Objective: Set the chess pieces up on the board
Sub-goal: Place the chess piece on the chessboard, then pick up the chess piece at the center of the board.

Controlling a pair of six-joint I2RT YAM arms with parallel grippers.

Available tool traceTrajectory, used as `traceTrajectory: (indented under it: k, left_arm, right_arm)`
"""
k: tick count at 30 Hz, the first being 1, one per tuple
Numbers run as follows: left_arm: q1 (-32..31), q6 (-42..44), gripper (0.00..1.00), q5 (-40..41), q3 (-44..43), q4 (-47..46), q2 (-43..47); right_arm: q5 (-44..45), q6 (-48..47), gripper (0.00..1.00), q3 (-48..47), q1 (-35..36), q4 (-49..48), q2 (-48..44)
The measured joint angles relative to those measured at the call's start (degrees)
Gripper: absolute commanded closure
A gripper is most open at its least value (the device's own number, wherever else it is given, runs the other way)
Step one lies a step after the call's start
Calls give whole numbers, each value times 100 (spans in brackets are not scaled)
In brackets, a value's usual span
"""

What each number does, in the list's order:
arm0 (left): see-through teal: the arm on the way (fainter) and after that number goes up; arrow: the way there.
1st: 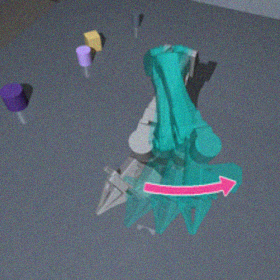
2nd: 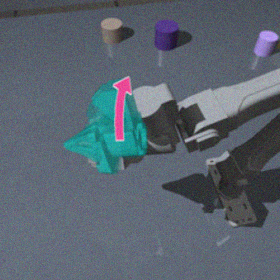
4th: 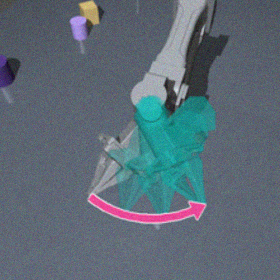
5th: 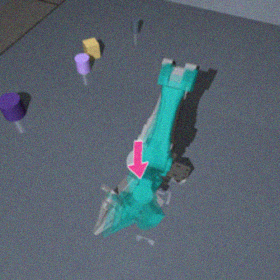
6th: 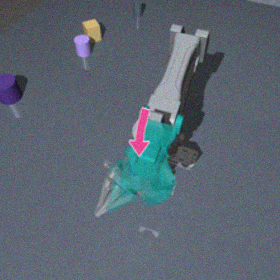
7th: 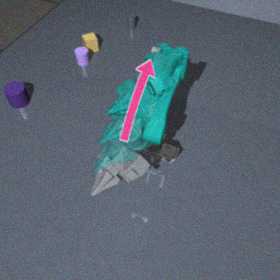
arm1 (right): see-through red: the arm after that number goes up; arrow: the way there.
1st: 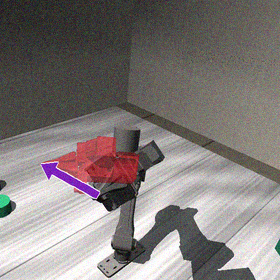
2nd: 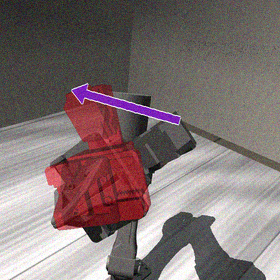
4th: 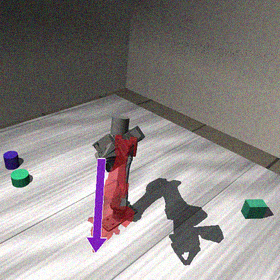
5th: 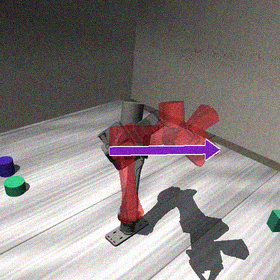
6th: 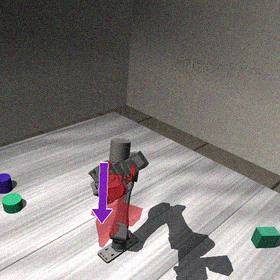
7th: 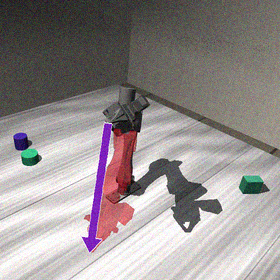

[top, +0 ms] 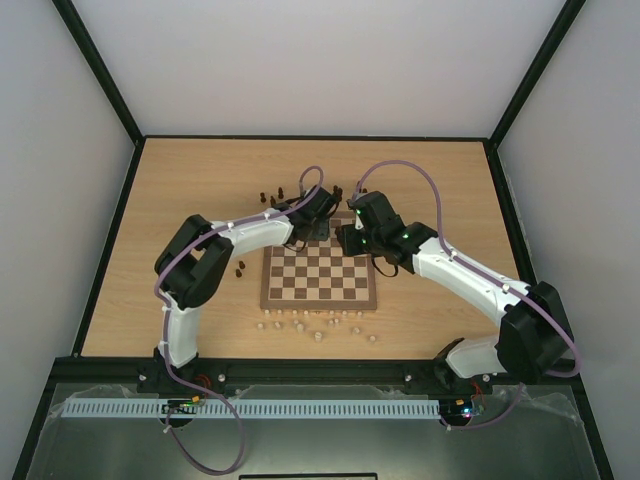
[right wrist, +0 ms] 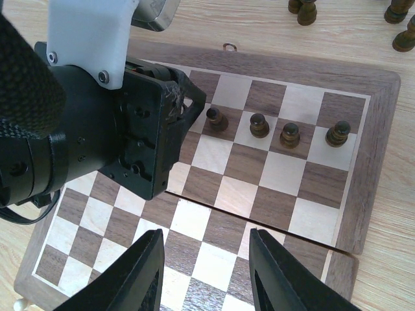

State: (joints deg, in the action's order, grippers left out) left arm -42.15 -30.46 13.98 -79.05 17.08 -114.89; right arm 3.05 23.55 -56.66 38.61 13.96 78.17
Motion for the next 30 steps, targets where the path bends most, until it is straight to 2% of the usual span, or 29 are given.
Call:
traceTrajectory:
  k: [4, 8, 12, 19, 21, 22, 26, 30]
  left_arm:
    - [13, 2, 59, 76, 37, 17, 120]
    - [116, 37, 46, 297, 177, 66, 627]
    - [549, 48, 38, 433, 487, -9, 1263]
    - [1631, -44, 24, 380, 1405, -216, 1381]
    - [1722, -46, 21, 356, 1591, -214, 1353]
    - [1742, -55, 20, 343, 1657, -214, 1342]
    - [1779, -50, 18, 258, 1738, -293, 1279]
    - [1784, -20, 8, 199, 1740, -435, 1200]
  right_arm:
    - [-4, 0, 63, 0, 0, -2, 0]
    - [-17, 2, 63, 0, 0, -4, 0]
    - [-50, 2, 59, 7, 0, -7, 0]
    - [-133, 46, 23, 31, 0, -9, 0]
    - [-142, 59, 5, 33, 0, -13, -2]
    - [-144, 55, 1, 35, 0, -13, -2]
    - [-157, 59, 1, 42, 0, -17, 0]
    - [-153, 68, 1, 44, 0, -17, -2]
